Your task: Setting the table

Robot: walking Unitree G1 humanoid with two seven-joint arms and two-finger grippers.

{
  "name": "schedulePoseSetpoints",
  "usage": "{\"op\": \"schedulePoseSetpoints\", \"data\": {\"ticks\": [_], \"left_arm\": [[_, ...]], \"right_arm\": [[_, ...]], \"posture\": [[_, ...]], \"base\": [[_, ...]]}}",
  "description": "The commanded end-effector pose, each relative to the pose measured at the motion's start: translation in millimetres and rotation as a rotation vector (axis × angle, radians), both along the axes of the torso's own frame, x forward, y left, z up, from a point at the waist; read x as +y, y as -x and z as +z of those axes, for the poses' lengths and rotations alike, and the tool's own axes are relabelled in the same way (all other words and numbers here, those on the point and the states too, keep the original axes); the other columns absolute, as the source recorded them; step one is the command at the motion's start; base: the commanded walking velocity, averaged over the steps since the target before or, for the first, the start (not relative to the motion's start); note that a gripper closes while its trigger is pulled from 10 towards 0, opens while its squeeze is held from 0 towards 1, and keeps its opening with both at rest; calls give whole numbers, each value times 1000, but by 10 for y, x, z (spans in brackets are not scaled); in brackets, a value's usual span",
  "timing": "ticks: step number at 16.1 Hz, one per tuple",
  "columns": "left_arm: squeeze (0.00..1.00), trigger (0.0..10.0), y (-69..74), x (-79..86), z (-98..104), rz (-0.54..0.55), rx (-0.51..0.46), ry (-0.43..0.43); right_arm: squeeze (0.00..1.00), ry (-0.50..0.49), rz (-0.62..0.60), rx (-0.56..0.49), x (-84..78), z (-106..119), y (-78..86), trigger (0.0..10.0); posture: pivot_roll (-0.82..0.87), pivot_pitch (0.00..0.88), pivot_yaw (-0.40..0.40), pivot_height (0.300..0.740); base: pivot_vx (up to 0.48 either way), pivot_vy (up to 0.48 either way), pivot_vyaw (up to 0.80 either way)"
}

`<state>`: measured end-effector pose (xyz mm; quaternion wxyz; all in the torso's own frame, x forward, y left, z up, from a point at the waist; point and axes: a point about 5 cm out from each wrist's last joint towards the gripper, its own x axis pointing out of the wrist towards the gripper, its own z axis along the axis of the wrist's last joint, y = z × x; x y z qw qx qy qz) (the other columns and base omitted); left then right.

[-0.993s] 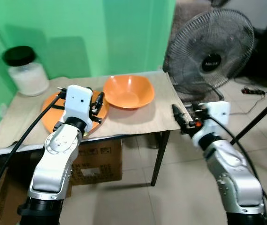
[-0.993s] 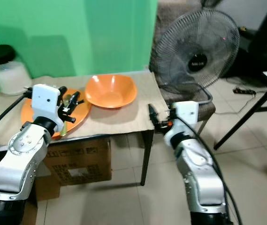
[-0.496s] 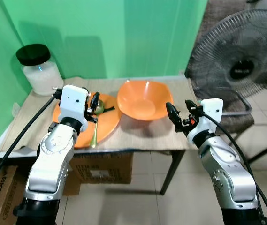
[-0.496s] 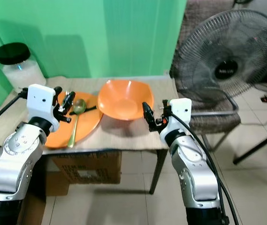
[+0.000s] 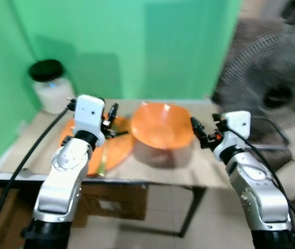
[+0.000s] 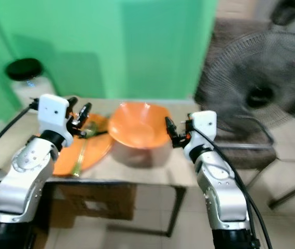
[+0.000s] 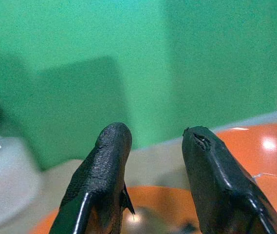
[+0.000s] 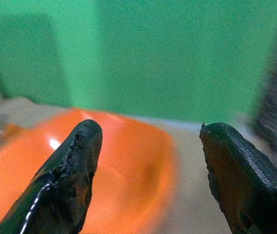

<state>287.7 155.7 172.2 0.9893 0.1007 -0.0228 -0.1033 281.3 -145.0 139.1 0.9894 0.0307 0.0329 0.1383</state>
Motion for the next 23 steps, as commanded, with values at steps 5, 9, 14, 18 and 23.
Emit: {"op": "schedulePoseSetpoints", "data": {"ticks": [5,9,14,18,23], "left_arm": [[0,10000,12,122,10,41,1,-13],[0,10000,11,112,-23,48,22,-7],[0,10000,4,104,-6,57,11,-25],[0,10000,24,84,-28,42,26,-25],[0,10000,113,78,-48,-38,45,-51]], "right_arm": [[0,-27,70,-33,149,74,-17,10000],[0,-10,77,-35,121,88,-44,10000],[0,6,84,-28,119,92,-66,10000],[0,-33,176,32,124,78,-70,10000],[0,-102,172,136,89,168,-163,10000]], "posture": [[127,0,-3,740],[123,0,-1,740],[119,0,-8,740],[122,0,-19,740],[126,0,-25,740]], "base": [[352,0,76],[0,0,0],[0,-288,455],[0,-120,0],[0,0,0]]}}
